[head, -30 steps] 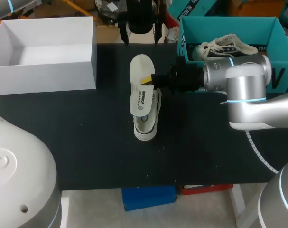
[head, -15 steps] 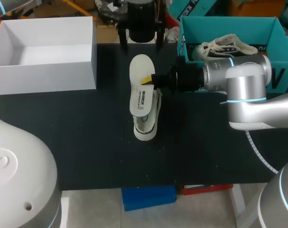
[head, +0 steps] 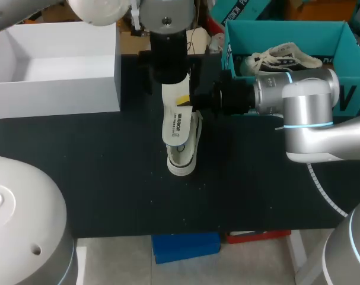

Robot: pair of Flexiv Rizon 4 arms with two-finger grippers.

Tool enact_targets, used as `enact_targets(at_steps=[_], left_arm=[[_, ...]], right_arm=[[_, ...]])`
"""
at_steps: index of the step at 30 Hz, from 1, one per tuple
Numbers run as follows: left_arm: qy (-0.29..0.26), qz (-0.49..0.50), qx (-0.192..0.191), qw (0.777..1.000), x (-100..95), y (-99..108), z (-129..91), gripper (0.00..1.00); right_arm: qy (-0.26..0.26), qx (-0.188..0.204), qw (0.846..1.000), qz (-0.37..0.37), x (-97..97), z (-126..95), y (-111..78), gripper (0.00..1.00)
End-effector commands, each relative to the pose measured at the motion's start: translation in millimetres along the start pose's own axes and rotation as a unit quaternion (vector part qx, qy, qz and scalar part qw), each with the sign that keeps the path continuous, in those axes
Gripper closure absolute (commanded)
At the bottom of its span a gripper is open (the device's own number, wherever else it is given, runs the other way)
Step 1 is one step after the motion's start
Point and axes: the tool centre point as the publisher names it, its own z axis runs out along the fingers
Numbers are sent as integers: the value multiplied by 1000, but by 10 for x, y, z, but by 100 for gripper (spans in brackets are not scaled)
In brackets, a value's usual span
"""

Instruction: Take the shoe out of the shoebox, open the shoe tongue, remove and reinsert the insole, then place the shoe into the shoebox

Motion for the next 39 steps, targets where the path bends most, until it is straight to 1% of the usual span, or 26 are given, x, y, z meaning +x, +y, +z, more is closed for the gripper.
enact_targets(at_steps=[1, 3, 5, 6, 8, 10, 11, 13, 39], left_arm=[[-39, 4, -23, 999, 143, -203, 10, 0], [-68, 1, -9, 998, 182, -254, -8, 0], [-126, -6, 18, 992, 235, -274, -44, 0], [-161, -8, 26, 987, 263, -281, -62, 0], [-236, -21, 53, 970, 326, -274, -97, 0], [-295, -30, 73, 952, 377, -260, -134, 0], [-322, -36, 84, 942, 411, -243, -144, 0], [-349, -39, 107, 930, 458, -199, -129, 0], [-349, -39, 107, 930, 458, -199, -129, 0]], right_arm=[[-2, 0, 1000, 0, 3, 7, -4, 100], [-2, 0, 1000, 0, 3, 7, -4, 100], [-2, 0, 1000, 0, 3, 7, -4, 100], [-2, 0, 1000, 0, 3, 7, -4, 100], [-2, 0, 1000, 0, 3, 7, -4, 100], [-2, 0, 1000, 0, 3, 7, -4, 100], [-2, 0, 1000, 0, 3, 7, -4, 100], [-2, 0, 1000, 0, 3, 7, -4, 100], [-2, 0, 1000, 0, 3, 7, -4, 100]])
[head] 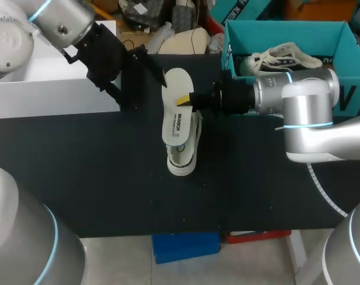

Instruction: Take the shoe out of the shoebox, open the shoe tongue, remove and reinsert the insole, then place the shoe into the shoebox

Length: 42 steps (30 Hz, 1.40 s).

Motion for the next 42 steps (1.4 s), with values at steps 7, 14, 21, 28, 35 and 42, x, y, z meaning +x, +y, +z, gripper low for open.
enact_targets(at_steps=[7, 14, 21, 28, 35, 42], left_arm=[[-153, 79, -63, 983, 53, -154, -148, 0], [-261, 105, -55, 958, 313, -196, -52, 0], [-278, 121, -69, 950, 428, -184, 1, 0], [-278, 121, -69, 950, 428, -184, 1, 0], [-278, 121, -69, 950, 428, -184, 1, 0], [-347, 111, -40, 931, 543, -133, 171, 0]], right_arm=[[-2, -1, 1000, 0, 3, 6, -4, 100], [-2, -1, 1000, 0, 3, 6, -4, 100], [-2, -1, 1000, 0, 3, 6, -4, 100], [-2, -1, 1000, 0, 3, 6, -4, 100], [-2, -1, 1000, 0, 3, 6, -4, 100], [-2, -1, 1000, 0, 3, 6, -4, 100]])
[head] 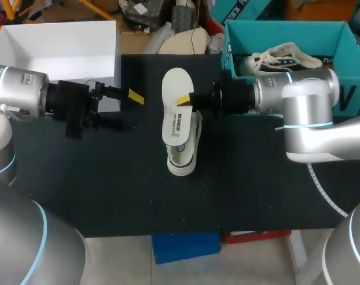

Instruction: Take the shoe out of the shoebox, open the shoe tongue, remove and reinsert the insole, then place the shoe into the shoebox

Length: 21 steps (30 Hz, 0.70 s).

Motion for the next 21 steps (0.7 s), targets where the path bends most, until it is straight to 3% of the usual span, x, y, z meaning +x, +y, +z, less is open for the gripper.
enact_targets(at_steps=[1, 19, 21], left_arm=[[-50, 2, 2, 999, 199, 55, 60, 0], [-78, 49, -35, 995, 534, 421, 494, 0], [-78, 55, -37, 995, 556, 445, 536, 5]], right_arm=[[-2, 0, 1000, 0, 3, 6, -4, 100], [-2, 0, 1000, 0, 3, 6, -4, 100], [-2, 0, 1000, 0, 3, 6, -4, 100]])
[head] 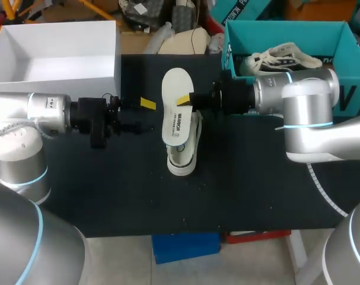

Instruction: Take the shoe out of the shoebox, open the shoe tongue, remove and reinsert the insole, then place the shoe into the shoebox

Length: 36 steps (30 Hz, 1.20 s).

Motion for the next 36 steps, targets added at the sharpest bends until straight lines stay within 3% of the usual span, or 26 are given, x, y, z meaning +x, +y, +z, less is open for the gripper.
enact_targets(at_steps=[1, 3, 4, 13, 15, 20, 31, 34, 36], left_arm=[[-5, 8, -5, 1000, 90, 52, 125, 13], [-11, 12, -4, 1000, 89, 49, 156, 29], [-11, 15, -4, 1000, 93, 46, 178, 32], [-20, 26, -1, 999, 134, 74, 323, 40], [-20, 27, 0, 999, 124, 93, 344, 50], [-22, 35, 7, 999, 89, 116, 403, 56], [-23, 36, 11, 999, 93, 124, 542, 60], [-24, 37, 12, 999, 92, 128, 564, 64], [-25, 38, 13, 999, 89, 130, 570, 74]], right_arm=[[-2, 0, 1000, 0, 3, 6, -4, 100], [-2, 0, 1000, 0, 3, 6, -4, 100], [-2, 0, 1000, 0, 3, 6, -4, 100], [-2, 0, 1000, 0, 3, 6, -4, 100], [-2, 0, 1000, 0, 3, 6, -4, 100], [-2, 0, 1000, 0, 3, 6, -4, 100], [-2, 0, 1000, 0, 3, 6, -4, 100], [-2, 0, 1000, 0, 3, 6, -4, 100], [-2, 0, 1000, 0, 3, 6, -4, 100]])
